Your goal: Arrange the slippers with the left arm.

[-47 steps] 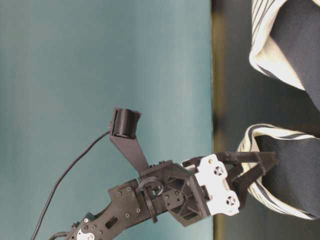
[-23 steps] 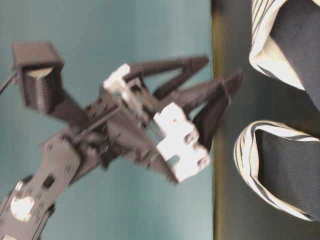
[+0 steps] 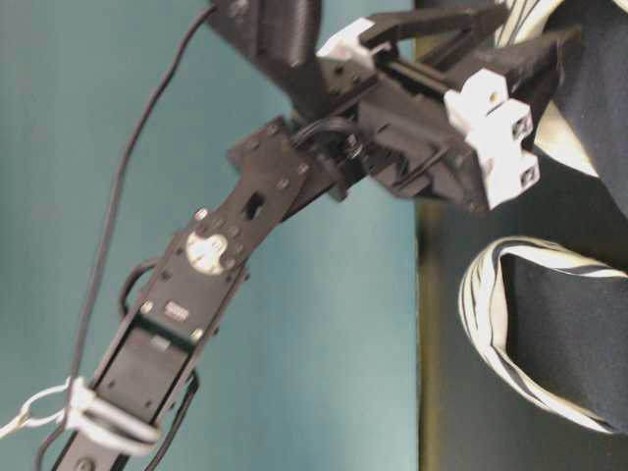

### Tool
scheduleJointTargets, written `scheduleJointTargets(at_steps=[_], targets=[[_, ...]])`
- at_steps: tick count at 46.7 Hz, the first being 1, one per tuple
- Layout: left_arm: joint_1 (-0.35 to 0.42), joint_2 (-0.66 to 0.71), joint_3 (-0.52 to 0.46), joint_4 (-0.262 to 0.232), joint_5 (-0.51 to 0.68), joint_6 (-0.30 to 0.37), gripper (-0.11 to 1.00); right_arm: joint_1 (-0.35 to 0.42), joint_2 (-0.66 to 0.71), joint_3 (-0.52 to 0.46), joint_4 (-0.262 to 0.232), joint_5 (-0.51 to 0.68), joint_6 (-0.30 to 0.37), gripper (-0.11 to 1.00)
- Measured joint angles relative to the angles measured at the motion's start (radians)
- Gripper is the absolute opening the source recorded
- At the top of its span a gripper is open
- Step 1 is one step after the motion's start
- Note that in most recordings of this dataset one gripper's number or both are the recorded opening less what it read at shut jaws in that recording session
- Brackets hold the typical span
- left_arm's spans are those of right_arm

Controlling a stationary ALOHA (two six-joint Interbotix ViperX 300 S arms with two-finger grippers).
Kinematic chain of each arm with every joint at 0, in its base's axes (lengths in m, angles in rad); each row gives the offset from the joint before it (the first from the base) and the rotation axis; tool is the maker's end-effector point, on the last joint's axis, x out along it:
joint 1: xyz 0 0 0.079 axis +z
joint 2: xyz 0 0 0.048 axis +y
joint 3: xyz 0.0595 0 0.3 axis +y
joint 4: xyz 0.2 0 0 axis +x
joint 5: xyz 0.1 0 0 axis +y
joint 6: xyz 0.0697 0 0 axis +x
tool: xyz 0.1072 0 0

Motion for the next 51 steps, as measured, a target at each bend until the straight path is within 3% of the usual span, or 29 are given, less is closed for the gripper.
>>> scheduleJointTargets(at_steps=[7,17,19,23,29,42,45,51], targets=[[0.003,0.012,-0.034,0.002,0.002,-0.011,0.58,0.000,0.000,0.000,0.000,0.002,0.000,0.01],[-0.005,0.009,-0.049,0.000,0.071,-0.034,0.06,0.000,-0.011,0.005,0.002,0.028,0.000,0.01],[-0.005,0.005,-0.052,0.000,0.089,-0.043,0.01,0.000,-0.015,0.006,0.002,0.031,0.000,0.01],[0.000,-0.006,-0.064,0.000,0.127,-0.084,0.01,0.000,-0.028,0.005,0.002,0.032,0.000,0.01],[0.025,-0.043,-0.091,0.000,0.196,-0.210,0.01,0.000,-0.040,0.006,0.002,0.032,0.000,0.01],[0.138,-0.130,-0.100,0.002,0.347,-0.612,0.01,0.000,-0.058,0.011,0.002,0.051,0.014,0.01],[0.143,-0.143,-0.083,0.002,0.356,-0.653,0.01,0.000,-0.060,0.011,0.002,0.052,0.018,0.01],[0.124,-0.161,-0.037,0.000,0.357,-0.643,0.01,0.000,-0.060,0.011,0.002,0.052,0.026,0.01]])
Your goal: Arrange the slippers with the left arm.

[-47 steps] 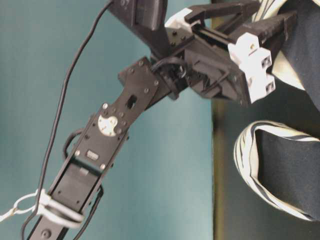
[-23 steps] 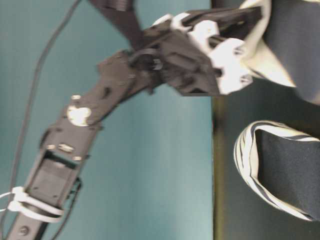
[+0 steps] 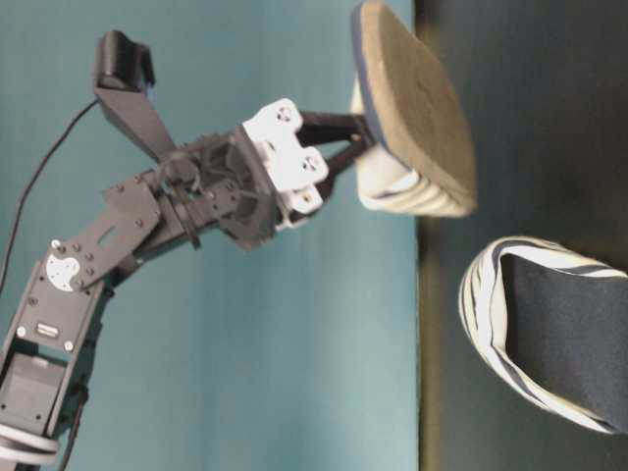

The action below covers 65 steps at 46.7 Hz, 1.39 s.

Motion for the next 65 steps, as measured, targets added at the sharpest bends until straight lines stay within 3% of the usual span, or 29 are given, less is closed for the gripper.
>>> scheduleJointTargets(at_steps=[19,39,56,65], targets=[[-0.003,-0.035,0.172,0.002,-0.158,0.114,0.01,0.000,-0.002,0.002,-0.002,-0.002,0.003,0.01],[-0.037,-0.006,0.186,0.002,-0.204,0.057,0.01,0.000,-0.002,0.012,0.000,-0.002,0.003,0.01],[-0.035,0.006,0.186,0.000,-0.204,-0.061,0.02,0.000,-0.003,0.014,0.000,-0.003,0.003,0.01],[-0.035,0.009,0.186,0.000,-0.202,-0.067,0.21,0.000,-0.003,0.012,0.000,-0.005,0.003,0.01]])
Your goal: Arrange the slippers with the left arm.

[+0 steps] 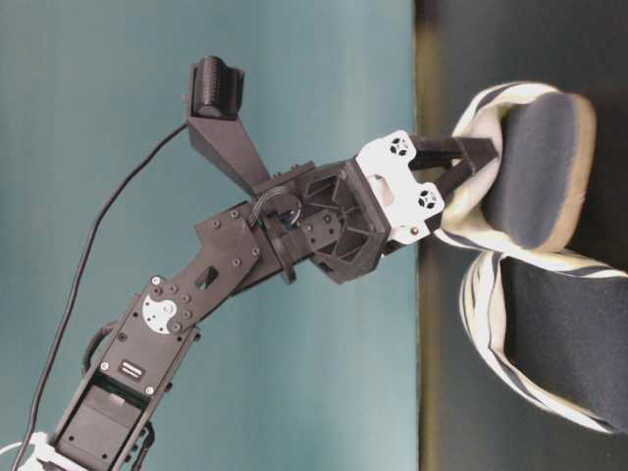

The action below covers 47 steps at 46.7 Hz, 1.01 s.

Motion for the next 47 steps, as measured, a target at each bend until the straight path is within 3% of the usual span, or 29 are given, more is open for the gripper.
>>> scheduleJointTargets(at_steps=[12,18,30,41,47], targets=[[-0.002,0.000,0.003,0.000,0.000,-0.005,0.72,0.002,0.000,0.003,0.000,0.000,0.000,0.01],[-0.008,0.002,0.003,0.002,0.000,-0.005,0.86,0.002,0.000,0.005,0.000,0.000,0.000,0.01],[-0.035,0.002,0.011,0.000,-0.002,0.032,0.85,0.002,0.000,0.006,0.000,0.002,0.000,0.01],[-0.091,0.000,0.044,0.000,-0.025,0.156,0.85,0.000,0.000,0.006,0.000,0.000,0.000,0.01],[-0.103,-0.002,0.054,0.000,-0.035,0.146,0.85,0.000,0.000,0.006,0.000,0.000,0.000,0.01]])
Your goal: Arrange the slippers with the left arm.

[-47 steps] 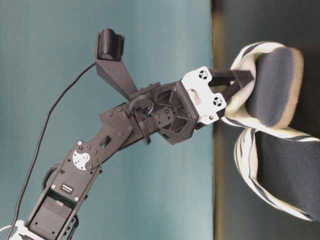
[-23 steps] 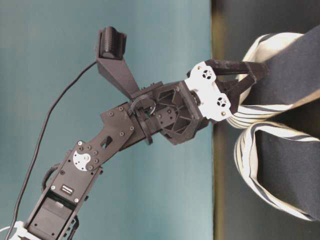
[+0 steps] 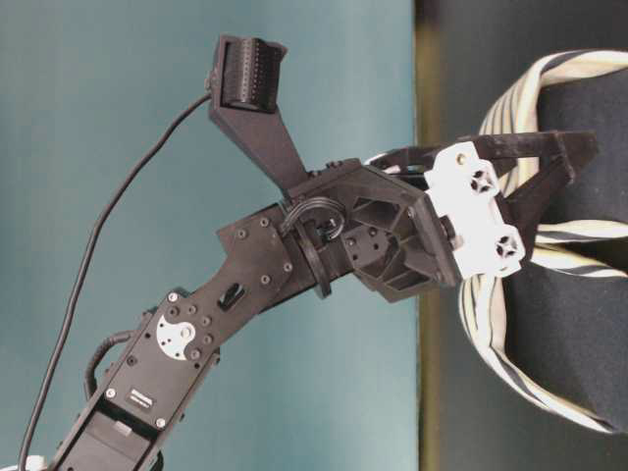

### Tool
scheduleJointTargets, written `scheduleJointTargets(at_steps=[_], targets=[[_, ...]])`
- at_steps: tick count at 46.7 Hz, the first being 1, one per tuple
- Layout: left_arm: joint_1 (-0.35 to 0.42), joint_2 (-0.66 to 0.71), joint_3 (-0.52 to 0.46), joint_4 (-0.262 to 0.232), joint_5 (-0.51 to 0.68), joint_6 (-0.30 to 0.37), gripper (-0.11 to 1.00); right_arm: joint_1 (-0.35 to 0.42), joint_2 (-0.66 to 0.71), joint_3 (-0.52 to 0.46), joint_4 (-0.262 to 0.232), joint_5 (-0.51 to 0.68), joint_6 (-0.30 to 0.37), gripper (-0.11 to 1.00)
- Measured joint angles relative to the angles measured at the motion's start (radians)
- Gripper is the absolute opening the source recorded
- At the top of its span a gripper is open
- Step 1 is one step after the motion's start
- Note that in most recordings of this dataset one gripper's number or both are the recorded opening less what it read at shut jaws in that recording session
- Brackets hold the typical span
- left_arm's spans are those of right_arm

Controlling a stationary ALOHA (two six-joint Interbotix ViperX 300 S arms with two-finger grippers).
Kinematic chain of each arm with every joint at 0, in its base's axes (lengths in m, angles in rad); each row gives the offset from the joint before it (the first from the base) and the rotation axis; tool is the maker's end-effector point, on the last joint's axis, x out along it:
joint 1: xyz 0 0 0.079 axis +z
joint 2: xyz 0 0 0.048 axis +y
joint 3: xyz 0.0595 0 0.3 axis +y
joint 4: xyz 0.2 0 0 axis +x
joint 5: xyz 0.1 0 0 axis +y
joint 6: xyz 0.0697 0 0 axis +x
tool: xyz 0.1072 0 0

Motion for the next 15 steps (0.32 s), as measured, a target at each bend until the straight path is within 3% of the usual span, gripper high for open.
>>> scheduleJointTargets(at_steps=[15], targets=[[0.037,-0.025,0.002,0.002,-0.003,-0.012,0.85,0.002,0.000,0.000,0.000,0.000,0.000,0.01]])
